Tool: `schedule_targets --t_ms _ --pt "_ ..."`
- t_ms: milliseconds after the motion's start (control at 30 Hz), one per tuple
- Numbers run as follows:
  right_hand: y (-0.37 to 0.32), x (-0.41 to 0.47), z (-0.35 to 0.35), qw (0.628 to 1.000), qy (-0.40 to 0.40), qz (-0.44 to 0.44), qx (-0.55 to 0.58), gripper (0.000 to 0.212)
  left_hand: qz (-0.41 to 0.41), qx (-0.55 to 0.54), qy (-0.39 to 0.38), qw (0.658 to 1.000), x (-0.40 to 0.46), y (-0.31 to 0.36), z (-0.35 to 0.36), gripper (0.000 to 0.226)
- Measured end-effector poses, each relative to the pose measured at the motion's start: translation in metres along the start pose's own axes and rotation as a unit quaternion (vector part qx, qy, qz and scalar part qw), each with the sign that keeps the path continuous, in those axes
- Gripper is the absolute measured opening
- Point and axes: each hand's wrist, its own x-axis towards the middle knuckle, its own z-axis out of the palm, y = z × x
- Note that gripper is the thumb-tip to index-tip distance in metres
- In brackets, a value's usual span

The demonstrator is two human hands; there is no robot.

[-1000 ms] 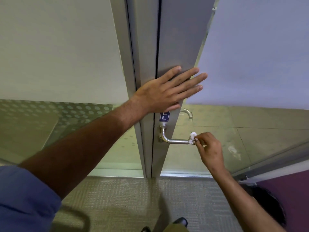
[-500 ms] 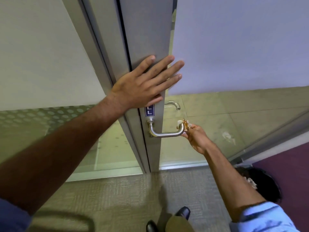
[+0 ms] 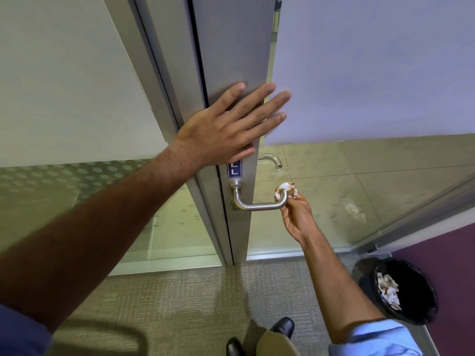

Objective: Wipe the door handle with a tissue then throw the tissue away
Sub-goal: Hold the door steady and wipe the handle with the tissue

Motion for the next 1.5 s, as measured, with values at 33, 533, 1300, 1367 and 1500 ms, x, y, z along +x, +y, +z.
schedule_targets --t_ms 33,533,1300,1367,1500 --pt "0.0 -0.001 -0.003 1.0 0.004 -0.005 -0.004 0.035 0.001 0.0 -0.001 1.0 0.001 0.0 0.0 0.088" --pt "0.103 -0.061 0.087 0.987 -0.018 0.119 0.11 0.023 0.002 -0.011 -0.006 1.0 0.002 -0.001 -0.006 0.086" --pt "0.086 -0.118 0.089 0.982 0.08 0.079 0.153 0.013 -0.004 -0.015 -0.01 1.0 0.001 0.001 -0.004 0.084" --pt "0.068 -0.12 0.086 0.99 0.045 -0.046 -0.125 0.012 -0.004 -0.012 -0.009 1.0 0.002 0.001 -0.004 0.084" --pt "0.021 -0.087 0.094 0.794 0.007 -0.312 -0.521 0.013 0.0 -0.014 -0.013 1.0 0.002 -0.001 -0.008 0.082"
